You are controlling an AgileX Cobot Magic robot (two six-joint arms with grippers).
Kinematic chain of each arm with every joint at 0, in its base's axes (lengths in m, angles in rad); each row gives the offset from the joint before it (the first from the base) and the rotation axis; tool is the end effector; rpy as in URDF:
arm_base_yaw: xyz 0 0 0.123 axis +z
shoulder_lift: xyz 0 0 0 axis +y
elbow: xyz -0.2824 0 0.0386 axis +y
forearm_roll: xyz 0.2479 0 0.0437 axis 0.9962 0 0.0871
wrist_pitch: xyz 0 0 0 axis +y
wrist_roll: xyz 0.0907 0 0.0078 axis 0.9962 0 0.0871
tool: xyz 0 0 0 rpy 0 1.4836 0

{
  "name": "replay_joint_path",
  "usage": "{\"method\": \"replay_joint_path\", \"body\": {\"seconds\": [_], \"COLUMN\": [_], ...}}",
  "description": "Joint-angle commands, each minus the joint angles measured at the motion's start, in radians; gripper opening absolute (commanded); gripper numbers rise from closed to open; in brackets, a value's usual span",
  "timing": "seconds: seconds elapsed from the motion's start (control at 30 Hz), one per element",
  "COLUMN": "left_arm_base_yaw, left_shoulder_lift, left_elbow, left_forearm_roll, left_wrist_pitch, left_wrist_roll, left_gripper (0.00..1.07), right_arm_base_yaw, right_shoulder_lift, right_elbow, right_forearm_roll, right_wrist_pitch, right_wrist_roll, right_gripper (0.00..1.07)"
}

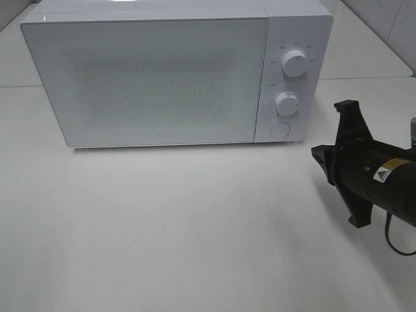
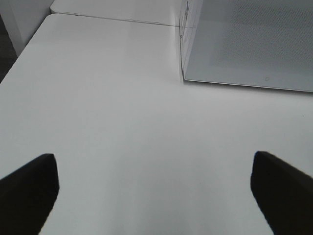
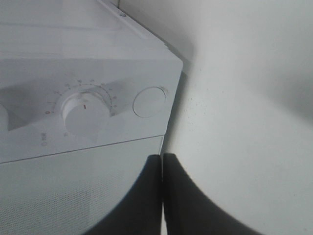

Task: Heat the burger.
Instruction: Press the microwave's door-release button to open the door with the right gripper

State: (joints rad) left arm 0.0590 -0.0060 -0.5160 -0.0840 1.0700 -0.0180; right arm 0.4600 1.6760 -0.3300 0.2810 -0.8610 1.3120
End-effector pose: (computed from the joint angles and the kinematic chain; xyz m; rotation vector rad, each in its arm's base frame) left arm -0.0078 -0.0072 0.2810 -0.0727 2.0283 -0.0744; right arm 0.2300 0.0926 0.1316 1.1859 1.7788 1.0245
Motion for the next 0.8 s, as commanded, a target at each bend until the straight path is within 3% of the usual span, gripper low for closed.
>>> {"method": "replay_joint_path", "body": {"seconds": [0.03,0.8], "left_arm_base_yaw": [0.006,0.006], "left_shoulder_lift": [-0.01,-0.01], "left_elbow": [0.002,0.002], "left_forearm_roll": [0.001,0.001], "left_wrist_pitch": [-0.001,-0.001], "left_wrist_roll": [-0.006,-0.006], "left_gripper": [1.0,1.0], "right_arm_base_yaw": [0.046,0.051], "right_shoulder_lift": [0.056,0.257], "right_elbow": [-0.05,-0.261], "right_forearm_roll": [0.057,0.181], "right_wrist_pitch": [-0.022,-0.038], "right_wrist_roll": [0.016,0.034], "right_gripper": [0.0,0.0]}}
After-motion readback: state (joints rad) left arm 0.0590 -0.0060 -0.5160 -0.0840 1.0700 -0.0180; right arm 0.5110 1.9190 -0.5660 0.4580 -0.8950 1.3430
